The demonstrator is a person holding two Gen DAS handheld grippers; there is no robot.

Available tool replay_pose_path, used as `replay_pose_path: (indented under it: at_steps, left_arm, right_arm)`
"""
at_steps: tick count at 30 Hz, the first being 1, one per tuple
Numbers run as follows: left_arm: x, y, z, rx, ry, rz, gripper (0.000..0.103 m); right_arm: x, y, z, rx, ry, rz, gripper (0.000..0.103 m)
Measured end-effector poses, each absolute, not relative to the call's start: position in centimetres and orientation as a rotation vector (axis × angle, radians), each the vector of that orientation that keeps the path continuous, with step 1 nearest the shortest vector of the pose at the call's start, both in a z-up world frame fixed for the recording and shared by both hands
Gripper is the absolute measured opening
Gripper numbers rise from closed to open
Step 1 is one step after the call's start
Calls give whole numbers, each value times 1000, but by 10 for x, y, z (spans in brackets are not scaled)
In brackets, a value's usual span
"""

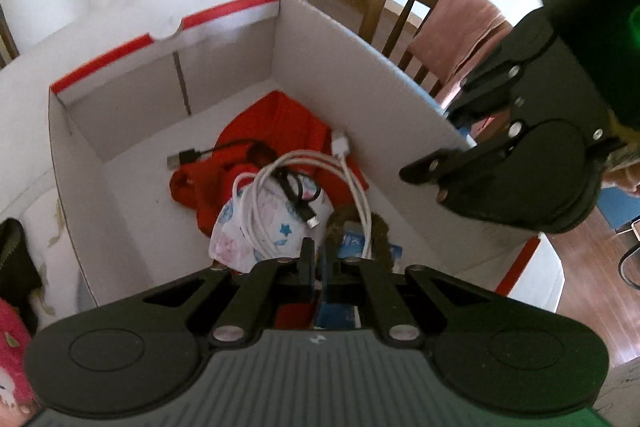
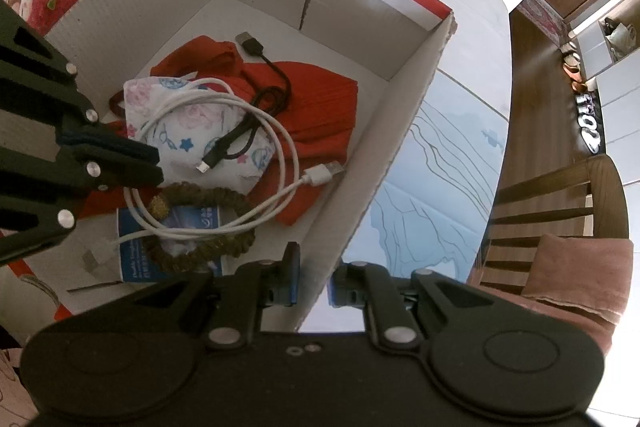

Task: Organize objects
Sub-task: 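Carry the white cable with the left gripper into the box and release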

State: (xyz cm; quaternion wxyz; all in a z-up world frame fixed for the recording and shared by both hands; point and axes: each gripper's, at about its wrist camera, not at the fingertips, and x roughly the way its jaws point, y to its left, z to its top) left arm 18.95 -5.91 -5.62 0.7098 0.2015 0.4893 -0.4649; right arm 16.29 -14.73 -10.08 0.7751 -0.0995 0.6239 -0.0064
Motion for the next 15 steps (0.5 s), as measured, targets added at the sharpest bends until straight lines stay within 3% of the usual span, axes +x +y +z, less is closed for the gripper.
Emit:
replay_pose_path:
  at_steps: [11, 15]
  left_arm:
    - [192, -46, -47, 359, 1098, -1014, 7]
    - [192, -38, -41, 316, 1088, -980, 26]
  right_arm:
    - [163, -148, -101, -222, 1349, 0, 12]
    - [163, -147, -102, -231, 1348, 9, 12]
